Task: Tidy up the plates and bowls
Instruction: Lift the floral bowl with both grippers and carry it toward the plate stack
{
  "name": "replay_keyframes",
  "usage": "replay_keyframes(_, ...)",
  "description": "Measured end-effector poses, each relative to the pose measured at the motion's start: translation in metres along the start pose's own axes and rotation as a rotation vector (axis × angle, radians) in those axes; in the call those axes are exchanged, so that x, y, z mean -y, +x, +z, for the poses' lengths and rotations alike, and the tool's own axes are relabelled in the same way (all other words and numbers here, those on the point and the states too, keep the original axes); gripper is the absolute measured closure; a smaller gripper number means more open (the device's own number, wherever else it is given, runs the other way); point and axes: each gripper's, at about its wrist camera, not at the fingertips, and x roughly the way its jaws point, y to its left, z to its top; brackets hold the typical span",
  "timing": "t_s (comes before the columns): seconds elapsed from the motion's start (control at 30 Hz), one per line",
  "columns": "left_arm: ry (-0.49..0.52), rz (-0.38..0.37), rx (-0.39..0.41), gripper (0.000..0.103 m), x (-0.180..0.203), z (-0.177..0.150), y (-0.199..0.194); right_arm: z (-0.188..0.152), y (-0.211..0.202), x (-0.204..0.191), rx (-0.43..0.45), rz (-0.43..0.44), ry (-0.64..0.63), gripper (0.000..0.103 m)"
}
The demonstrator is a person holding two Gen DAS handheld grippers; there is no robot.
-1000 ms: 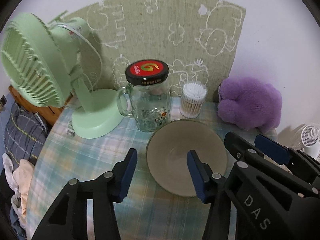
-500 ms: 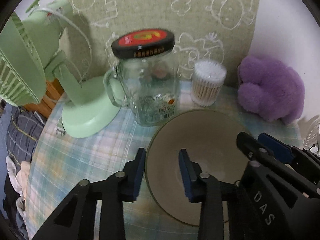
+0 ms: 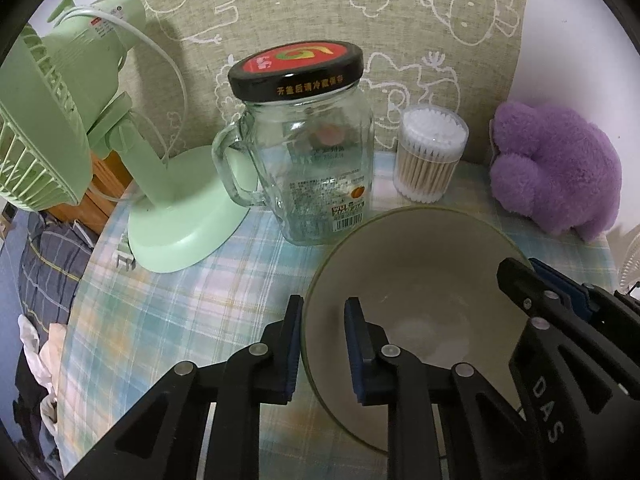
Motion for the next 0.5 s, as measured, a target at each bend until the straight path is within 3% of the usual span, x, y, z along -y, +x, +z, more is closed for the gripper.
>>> replay_keyframes(0.5,0.012,-0.020,-0.022,0.085,0.007,-0.018,-0.020,-0.017,-0.024,0.010,-0.008,-0.014,0.012,0.087)
